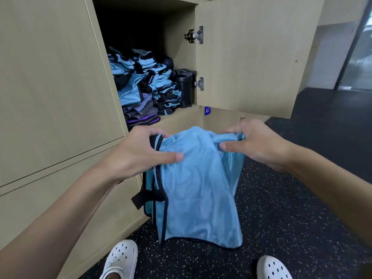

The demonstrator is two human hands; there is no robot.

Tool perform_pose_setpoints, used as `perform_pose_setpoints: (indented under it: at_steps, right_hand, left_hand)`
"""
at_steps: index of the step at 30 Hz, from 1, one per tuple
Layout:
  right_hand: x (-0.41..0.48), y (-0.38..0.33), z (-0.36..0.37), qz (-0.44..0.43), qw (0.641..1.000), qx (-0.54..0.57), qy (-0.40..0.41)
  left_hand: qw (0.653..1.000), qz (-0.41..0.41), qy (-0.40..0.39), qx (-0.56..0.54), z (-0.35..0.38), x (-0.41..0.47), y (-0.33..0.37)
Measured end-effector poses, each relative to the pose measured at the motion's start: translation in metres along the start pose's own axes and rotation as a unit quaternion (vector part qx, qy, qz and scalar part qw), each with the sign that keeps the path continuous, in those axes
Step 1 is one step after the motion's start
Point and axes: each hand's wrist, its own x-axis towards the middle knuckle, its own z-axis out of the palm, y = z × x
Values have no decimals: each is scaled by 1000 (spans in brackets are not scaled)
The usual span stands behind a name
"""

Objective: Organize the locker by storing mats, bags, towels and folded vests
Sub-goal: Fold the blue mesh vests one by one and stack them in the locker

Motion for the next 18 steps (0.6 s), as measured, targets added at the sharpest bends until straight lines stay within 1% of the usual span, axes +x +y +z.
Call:
perform_pose_setpoints:
  at_steps: [2,4,7,10,11,12,14,16,18]
  right_hand:
    - [-1,2,-1,-3,999,-37,3]
    - [-3,4,-3,-11,996,-88,9]
    - [-3,7,-4,-49,989,-139,33]
    - [-3,6,-5,-26,988,-146,40]
    - [-4,5,-4,-15,989,-139,48]
    - [-4,4,-3,-3,990,-125,59]
    - [-3,2,0,23,993,-72,87]
    - [-1,0,5,58,993,-20,102]
    - [3,0,12,96,990,33,97]
  left_hand:
    - [994,23,55,89,5,1,-3]
    - [986,45,88,136,6,3,-8]
    - [981,62,86,160,3,5,-15]
    - [981,61,94,161,4,6,-14]
    - [984,47,90,146,6,7,-12]
    - [991,20,80,106,8,7,-9]
    - [998,-36,58,-14,14,7,-3]
    - [990,-88,50,-100,22,6,1]
    - [980,-115,61,-148,31,7,4]
